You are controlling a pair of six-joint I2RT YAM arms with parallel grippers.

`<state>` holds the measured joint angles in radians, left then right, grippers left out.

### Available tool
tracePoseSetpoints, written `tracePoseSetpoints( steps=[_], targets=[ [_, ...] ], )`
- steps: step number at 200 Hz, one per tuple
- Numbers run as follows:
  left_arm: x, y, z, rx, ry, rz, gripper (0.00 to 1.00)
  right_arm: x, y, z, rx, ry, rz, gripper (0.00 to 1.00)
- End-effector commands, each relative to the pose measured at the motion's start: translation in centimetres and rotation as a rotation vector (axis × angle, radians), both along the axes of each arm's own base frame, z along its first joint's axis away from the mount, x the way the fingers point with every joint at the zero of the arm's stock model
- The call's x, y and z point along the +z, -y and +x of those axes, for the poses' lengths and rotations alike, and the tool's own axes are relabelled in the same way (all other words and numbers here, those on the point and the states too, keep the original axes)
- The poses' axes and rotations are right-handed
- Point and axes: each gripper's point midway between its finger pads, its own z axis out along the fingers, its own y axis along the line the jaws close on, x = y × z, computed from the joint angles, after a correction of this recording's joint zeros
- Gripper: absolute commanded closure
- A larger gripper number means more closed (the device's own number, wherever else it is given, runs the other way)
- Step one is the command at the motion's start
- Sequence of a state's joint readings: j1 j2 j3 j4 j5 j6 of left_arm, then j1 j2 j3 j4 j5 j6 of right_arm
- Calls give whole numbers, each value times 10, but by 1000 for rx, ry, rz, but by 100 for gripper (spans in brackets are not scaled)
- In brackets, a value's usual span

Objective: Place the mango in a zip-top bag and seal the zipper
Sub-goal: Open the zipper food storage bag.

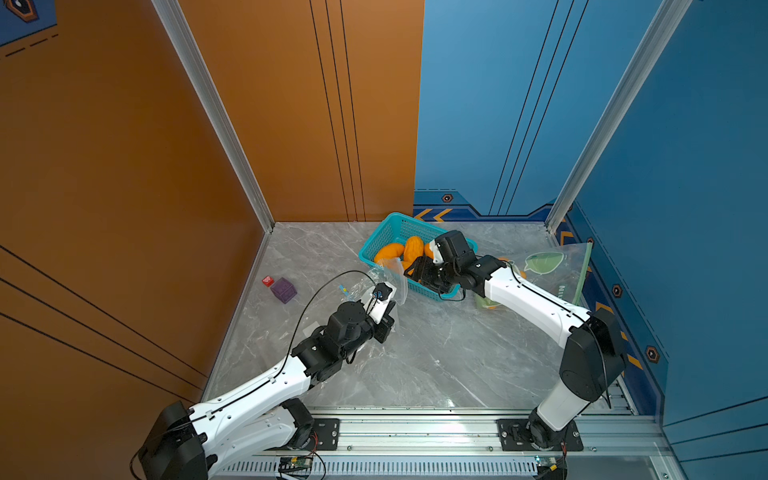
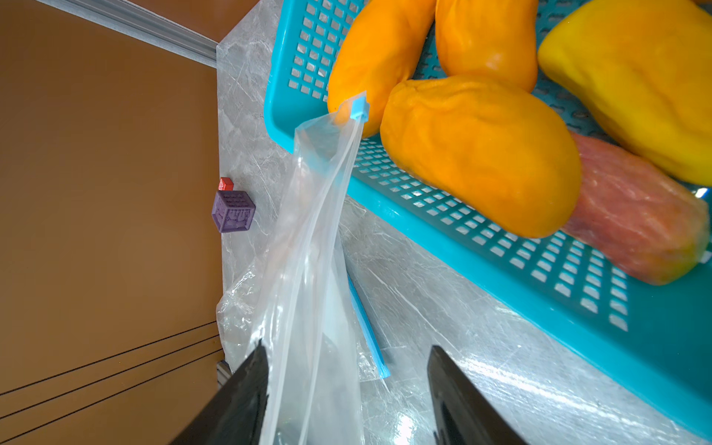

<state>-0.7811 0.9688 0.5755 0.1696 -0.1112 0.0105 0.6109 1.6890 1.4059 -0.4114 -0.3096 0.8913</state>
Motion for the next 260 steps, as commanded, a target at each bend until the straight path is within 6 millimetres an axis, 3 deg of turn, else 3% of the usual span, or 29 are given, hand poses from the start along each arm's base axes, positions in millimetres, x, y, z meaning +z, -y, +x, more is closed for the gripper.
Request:
tracePoseSetpoints(
  steps=[1, 64, 179, 236, 260],
  targets=[
    [1, 1, -1, 5, 8, -10, 100, -6, 7, 0, -25, -2, -48, 34],
    [0, 4, 1, -3, 6, -14, 100, -17, 13, -3, -51, -26, -69, 35],
    [-3, 4, 3, 3, -3, -8, 100, -25, -23, -13, 42, -69, -18, 40],
    [-3, 13, 0, -43, -14, -21, 100, -15, -59, -13, 144, -96, 153, 61],
    [-2, 15, -2, -59, -17, -27, 100, -11, -64, -13, 187, -82, 175, 84]
  ],
)
